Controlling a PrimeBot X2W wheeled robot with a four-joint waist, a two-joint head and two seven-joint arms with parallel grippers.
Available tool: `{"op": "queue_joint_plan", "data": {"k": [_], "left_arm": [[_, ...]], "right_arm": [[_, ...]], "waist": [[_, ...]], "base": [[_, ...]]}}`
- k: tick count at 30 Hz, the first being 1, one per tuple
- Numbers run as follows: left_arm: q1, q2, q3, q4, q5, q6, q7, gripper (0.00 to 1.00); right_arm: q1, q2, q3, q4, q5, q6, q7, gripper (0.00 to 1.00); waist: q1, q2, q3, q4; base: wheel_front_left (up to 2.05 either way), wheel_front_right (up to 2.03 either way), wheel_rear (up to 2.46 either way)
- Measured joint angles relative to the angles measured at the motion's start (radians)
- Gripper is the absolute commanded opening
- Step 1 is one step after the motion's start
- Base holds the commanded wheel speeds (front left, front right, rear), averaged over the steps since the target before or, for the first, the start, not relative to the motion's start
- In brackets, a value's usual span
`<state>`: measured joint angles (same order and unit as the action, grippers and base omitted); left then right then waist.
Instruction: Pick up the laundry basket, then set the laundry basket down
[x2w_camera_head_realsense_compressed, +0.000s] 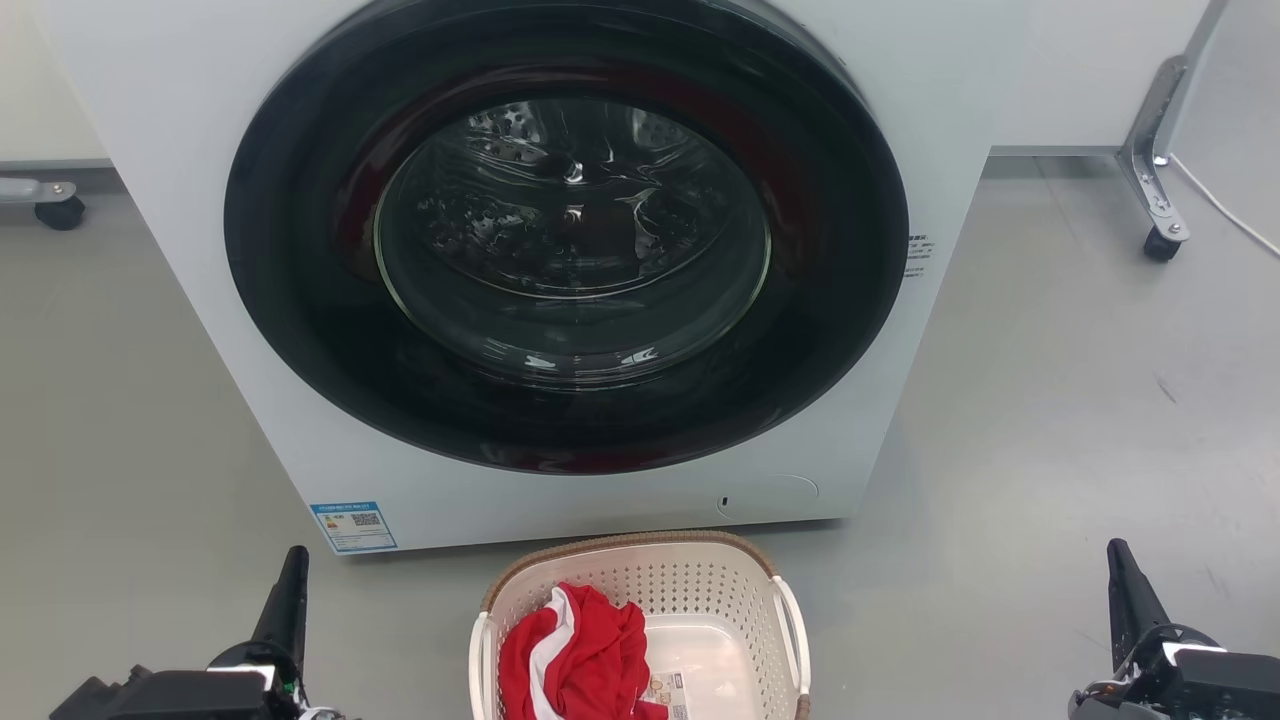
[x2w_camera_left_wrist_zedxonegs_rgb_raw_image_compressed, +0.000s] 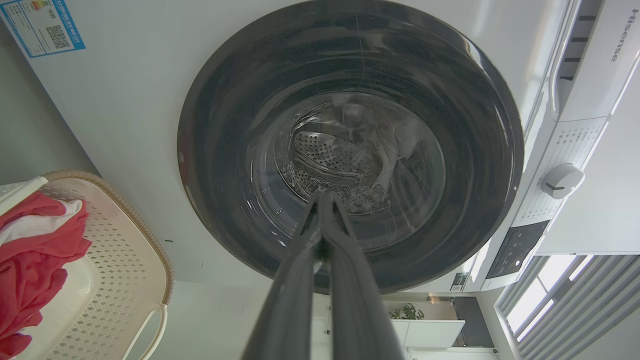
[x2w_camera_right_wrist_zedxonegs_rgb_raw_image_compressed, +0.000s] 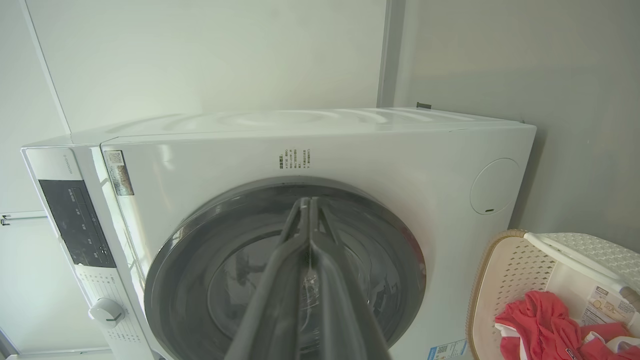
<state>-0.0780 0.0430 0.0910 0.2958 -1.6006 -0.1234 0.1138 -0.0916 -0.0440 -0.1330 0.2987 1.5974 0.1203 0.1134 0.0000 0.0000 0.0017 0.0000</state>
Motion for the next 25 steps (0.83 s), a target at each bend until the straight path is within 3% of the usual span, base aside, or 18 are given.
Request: {"op": "queue_joint_plan", "data": {"k": [25], "left_arm": [[0.000,0.000,0.000,0.000,0.000,0.000,0.000,0.00]], "right_arm": [[0.000,0.000,0.000,0.000,0.000,0.000,0.000,0.00]], "waist": [[0.0000,0.0000,0.000,0.000]], "base": [[0.00,0.00,0.00]]}}
